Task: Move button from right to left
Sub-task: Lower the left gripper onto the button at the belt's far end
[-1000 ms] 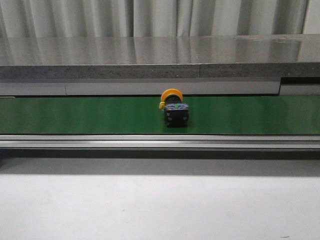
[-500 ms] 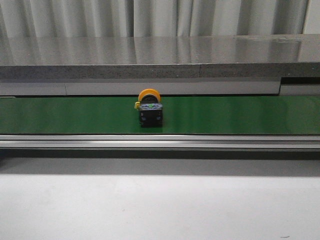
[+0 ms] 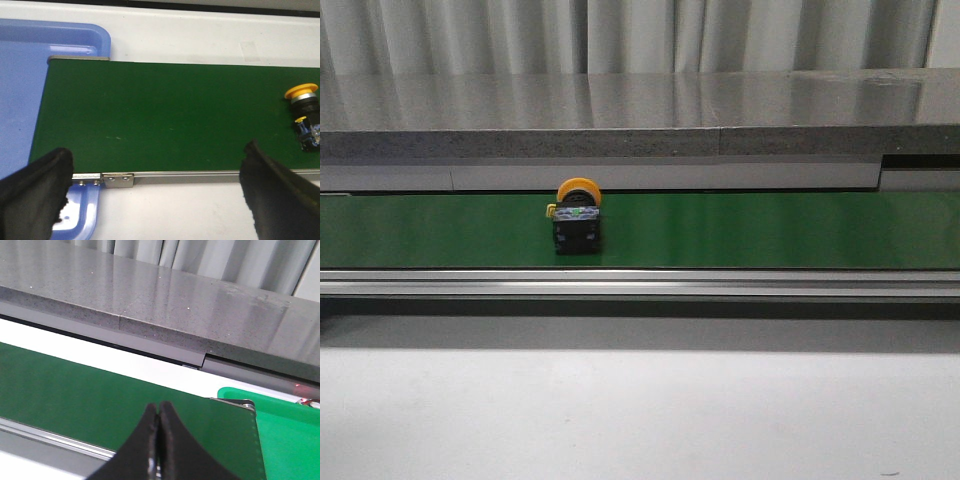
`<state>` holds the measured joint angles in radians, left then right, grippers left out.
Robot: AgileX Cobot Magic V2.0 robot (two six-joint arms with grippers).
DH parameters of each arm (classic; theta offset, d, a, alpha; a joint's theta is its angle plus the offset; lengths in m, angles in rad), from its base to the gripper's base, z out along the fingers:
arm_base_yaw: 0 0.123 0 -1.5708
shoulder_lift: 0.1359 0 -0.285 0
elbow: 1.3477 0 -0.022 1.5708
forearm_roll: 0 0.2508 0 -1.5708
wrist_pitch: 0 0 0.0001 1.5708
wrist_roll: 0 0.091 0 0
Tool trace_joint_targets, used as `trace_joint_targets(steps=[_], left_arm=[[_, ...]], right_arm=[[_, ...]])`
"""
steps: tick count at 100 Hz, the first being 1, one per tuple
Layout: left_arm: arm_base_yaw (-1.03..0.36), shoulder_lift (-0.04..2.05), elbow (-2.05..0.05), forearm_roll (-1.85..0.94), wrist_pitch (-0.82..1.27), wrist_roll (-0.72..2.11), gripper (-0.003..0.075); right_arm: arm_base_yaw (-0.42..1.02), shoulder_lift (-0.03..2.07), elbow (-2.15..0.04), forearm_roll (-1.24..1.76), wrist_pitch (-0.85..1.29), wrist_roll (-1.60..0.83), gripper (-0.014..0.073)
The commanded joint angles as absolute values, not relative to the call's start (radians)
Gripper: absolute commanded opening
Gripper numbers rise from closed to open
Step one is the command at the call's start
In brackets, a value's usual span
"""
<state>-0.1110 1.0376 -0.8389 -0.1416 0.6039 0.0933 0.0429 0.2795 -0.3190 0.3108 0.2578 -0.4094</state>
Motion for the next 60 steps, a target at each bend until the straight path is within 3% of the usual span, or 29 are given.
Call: trace_joint_targets(steps=[1,60], left_arm=[[-0.150,1.062,-0.912,-0.169,0.581,0.088,0.0643],[-0.370,1.412,-1.118,-0.224,0.533,0.086,0.0643]], right_arm=[[0.044,0.287,-0.348,0.319,0.176,-0.416,-0.0068],[0.044,0.287,-0.348,0.319,0.176,-0.416,-0.0068]])
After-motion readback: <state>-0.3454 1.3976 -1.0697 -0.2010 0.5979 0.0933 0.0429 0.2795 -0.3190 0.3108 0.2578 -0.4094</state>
